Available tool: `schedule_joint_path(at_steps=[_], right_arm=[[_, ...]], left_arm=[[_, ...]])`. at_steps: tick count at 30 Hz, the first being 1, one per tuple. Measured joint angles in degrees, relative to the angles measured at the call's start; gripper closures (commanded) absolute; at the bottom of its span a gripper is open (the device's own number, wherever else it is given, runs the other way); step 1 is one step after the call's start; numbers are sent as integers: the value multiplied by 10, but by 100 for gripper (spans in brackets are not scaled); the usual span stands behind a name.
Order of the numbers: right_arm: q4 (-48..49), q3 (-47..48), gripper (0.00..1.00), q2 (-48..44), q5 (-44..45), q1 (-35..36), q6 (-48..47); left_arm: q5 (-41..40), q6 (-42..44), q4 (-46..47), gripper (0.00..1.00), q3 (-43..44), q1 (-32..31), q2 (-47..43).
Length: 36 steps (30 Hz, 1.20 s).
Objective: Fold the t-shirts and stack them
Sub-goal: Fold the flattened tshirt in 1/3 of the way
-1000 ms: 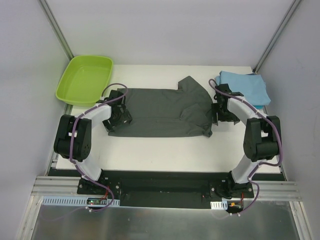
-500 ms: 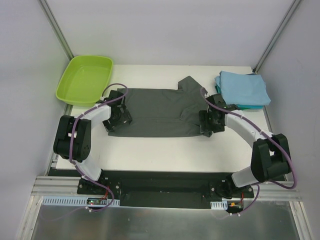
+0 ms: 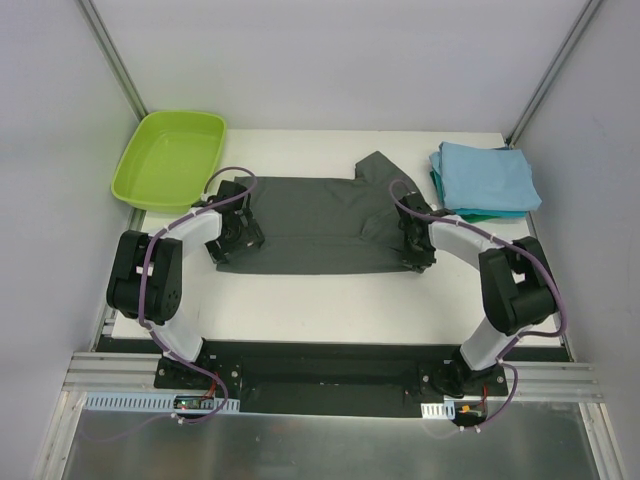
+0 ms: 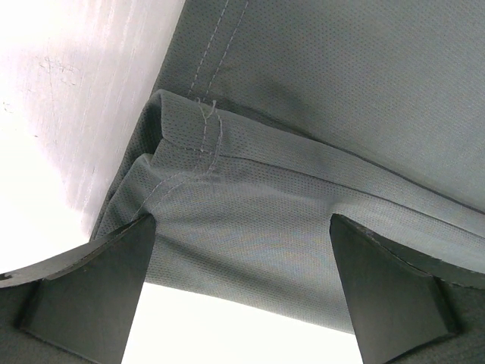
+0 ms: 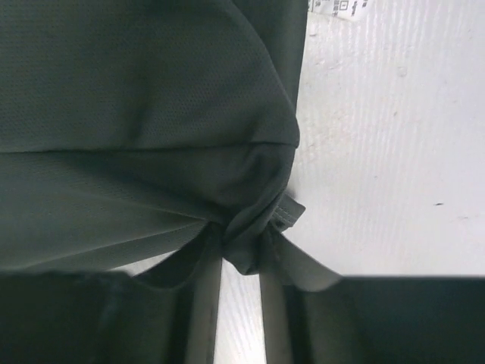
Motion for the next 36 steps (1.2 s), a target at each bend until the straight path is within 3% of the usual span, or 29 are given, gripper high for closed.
schedule_joint_path(at_steps=[5,11,15,19,26,31,33,34,36], right_arm=[[-9,1,85,1,13,-19,-2],[-49,1,62,-18,43,-56,-65],[-74,1,57,-45,66,-78,-110],[-96,1,27,-57,95,-90,-116],[-118,-8,24,-104,117,-111,-114],[-97,-39,20,-207,27,-111,-113],[-79,-44,12,-235,-33,-111,-104],[-64,-47,4,-245,-66,-111,-99],[-27,-51,4,-256,-134,-111,-88]], left_arm=[[0,0,0,1,-1,9,-1],[2,0,0,1,-3,20,-3],[1,0,0,1,-4,29,-4],[1,0,7,1,-17,30,-16],[7,1,1,1,-41,30,-41],[22,2,-6,1,-45,30,-57],[25,5,-13,1,-38,30,-61],[29,6,-18,1,-31,30,-63],[37,7,-21,1,-16,30,-71]])
